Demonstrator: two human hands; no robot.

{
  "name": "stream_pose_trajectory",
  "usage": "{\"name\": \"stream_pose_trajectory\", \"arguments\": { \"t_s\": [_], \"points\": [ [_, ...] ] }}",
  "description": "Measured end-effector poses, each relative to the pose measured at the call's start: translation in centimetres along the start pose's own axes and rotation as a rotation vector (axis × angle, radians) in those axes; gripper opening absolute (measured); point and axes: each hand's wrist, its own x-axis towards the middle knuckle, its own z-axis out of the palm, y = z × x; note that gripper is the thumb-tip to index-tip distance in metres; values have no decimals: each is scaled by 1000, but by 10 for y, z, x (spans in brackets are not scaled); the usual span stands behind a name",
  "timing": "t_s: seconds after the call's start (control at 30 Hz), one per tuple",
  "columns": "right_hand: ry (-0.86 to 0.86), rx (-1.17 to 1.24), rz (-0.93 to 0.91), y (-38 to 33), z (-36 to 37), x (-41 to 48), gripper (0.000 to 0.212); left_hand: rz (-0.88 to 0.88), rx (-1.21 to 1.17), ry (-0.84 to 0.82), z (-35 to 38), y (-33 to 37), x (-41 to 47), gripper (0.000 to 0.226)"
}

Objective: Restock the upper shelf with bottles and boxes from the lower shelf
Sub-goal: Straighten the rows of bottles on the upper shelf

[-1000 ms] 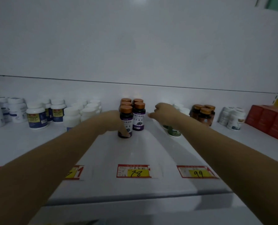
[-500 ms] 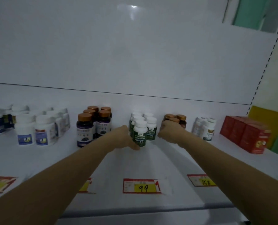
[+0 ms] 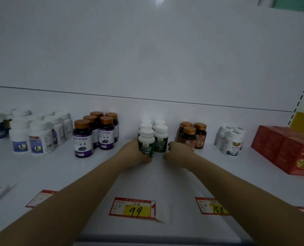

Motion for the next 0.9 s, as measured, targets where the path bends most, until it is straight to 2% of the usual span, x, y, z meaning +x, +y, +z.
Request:
{"name": "stream_pose_trajectory", "arguments": {
  "t_s": [0.23, 0.3, 0.4, 0.47, 0.53, 0.6, 0.7, 0.8, 0.9],
  "points": [
    [-13, -49, -5, -1, 1, -5, 34, -22, -44, -25, 1, -3, -1, 52],
    [-10, -47, -10, -1, -5, -8, 35, -75, -52, -31, 1, -6, 0, 64],
    [45, 8, 15, 7, -26, -9, 35, -110, -101, 16, -5, -2, -3, 96],
    [77, 45, 28, 17, -44, -12, 32, -41, -79, 149, -8, 7, -4, 110],
    [92, 47, 42, 28, -61, -18, 31, 83, -30, 290, -11, 23, -7, 109],
    [106, 50, 47, 44, -72, -23, 32, 213, -38, 341, -7, 42, -8, 106],
    [84, 4, 77, 73, -80, -28, 34, 253, -110, 221, 11, 72, -8, 99],
    [66, -15, 126, 104, -80, -24, 45, 122, -33, 44, 37, 95, -4, 79],
    [9, -42, 115, 128, -76, -14, 47, -57, -11, -62, 59, 107, 9, 74]
  ]
}}
